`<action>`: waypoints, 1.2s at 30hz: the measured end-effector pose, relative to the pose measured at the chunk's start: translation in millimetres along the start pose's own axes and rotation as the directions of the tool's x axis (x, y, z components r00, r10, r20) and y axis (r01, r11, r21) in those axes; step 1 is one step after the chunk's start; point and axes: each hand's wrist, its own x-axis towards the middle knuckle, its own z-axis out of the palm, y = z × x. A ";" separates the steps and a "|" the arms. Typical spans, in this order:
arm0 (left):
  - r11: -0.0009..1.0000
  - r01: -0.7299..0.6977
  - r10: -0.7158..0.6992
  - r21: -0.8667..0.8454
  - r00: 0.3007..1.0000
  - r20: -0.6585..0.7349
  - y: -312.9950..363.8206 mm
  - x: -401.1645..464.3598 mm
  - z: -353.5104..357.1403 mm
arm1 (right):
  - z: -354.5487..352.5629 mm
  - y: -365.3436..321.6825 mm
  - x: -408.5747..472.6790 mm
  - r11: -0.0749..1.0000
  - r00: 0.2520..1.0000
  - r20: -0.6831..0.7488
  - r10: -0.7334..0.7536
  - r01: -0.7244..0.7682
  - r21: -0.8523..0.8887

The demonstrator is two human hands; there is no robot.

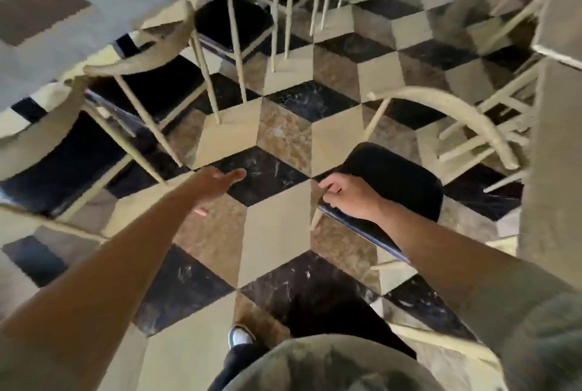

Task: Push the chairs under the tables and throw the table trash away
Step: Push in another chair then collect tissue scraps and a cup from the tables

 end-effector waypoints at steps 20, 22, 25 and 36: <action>0.803 -0.295 0.068 0.518 0.909 0.412 455.8 362.8 124.7 | -243.4 156.7 269.3 0.590 0.719 -0.223 0.658 -0.309 0.746; 0.728 -0.393 0.121 0.562 0.880 0.459 499.4 375.0 172.5 | -253.9 172.3 280.2 0.495 0.677 -0.208 0.706 -0.262 0.829; 0.653 -0.491 0.123 0.576 0.820 0.559 553.7 383.0 255.0 | -268.6 197.0 301.0 0.322 0.569 -0.163 0.806 -0.191 0.927; 0.045 -0.971 -0.095 0.236 0.231 0.968 622.8 371.9 550.3 | -301.5 266.0 392.0 -0.267 0.265 0.220 0.939 0.156 0.951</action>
